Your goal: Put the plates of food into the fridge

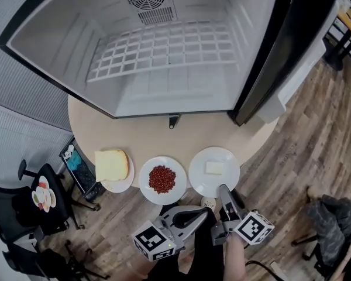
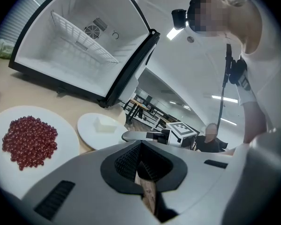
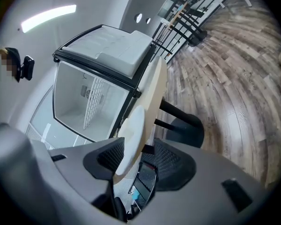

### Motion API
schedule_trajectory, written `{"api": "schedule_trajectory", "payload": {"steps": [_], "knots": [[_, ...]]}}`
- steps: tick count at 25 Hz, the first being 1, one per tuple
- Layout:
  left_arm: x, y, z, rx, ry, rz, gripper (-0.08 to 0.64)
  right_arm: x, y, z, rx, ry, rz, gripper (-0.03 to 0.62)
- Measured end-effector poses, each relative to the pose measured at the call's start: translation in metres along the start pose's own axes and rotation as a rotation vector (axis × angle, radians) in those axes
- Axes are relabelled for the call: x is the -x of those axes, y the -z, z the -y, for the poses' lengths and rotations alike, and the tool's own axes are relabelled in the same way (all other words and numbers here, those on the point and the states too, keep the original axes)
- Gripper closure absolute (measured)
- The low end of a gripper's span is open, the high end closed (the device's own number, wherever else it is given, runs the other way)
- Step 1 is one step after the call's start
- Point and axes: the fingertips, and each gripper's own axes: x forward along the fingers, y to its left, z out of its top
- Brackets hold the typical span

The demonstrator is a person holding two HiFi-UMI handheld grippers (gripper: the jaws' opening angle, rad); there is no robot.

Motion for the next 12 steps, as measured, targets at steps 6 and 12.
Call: {"api": "schedule_trajectory", "payload": {"steps": [6, 12], "knots": [[-0.002, -0.002, -0.003, 0.005, -0.006, 0.008, 0.555, -0.004, -0.007, -0.009, -0.169, -0.063, 0.077, 0.558], [0.001, -0.012, -0.004, -0.003, -0.014, 0.028, 0.555, -0.004, -0.011, -0.017, -0.200, -0.058, 0.090, 0.574]]}}
